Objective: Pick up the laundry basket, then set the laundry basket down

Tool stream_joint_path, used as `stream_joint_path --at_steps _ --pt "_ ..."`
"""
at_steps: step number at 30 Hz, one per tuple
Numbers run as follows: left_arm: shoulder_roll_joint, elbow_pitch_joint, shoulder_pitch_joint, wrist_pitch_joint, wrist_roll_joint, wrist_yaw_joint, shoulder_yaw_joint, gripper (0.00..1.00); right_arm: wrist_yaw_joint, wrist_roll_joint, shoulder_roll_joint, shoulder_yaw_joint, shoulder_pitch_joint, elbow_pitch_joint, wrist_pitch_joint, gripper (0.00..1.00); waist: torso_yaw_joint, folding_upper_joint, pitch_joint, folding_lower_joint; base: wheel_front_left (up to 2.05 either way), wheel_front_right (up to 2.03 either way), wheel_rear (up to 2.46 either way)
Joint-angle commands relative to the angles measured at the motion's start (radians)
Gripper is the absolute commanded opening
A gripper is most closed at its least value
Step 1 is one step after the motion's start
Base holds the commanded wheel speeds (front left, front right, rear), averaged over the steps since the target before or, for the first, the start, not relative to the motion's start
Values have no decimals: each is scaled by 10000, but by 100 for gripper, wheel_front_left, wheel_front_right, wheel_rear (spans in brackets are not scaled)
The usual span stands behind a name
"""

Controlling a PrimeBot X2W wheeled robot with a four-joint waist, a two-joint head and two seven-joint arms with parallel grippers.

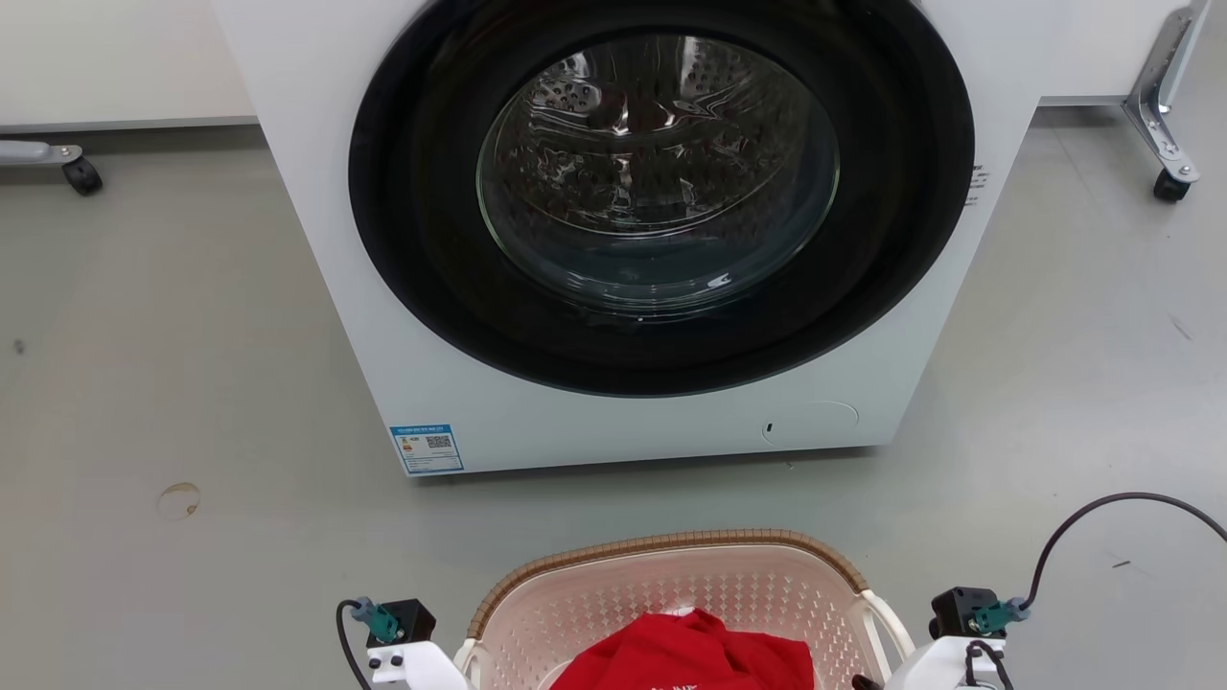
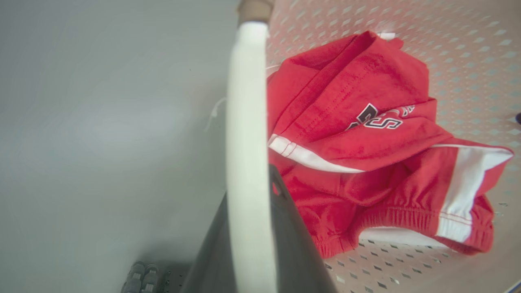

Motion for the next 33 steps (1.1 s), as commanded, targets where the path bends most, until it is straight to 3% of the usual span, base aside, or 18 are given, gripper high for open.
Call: stream_joint_path --at_steps 1,21,33 --pt "1600 562 -442 -74 72 409 246 0 -99 173 -1362 -71 -350 660 -285 0 0 0 8 0 0 0 0" --pt "1618 562 -508 46 -38 455 243 0 -99 229 -1362 -56 -470 677 -368 0 -18 0 223 0 0 0 0" --pt "1583 562 -776 -405 168 442 63 0 -99 101 -1362 -52 -725 673 -698 0 1 0 674 0 0 0 0"
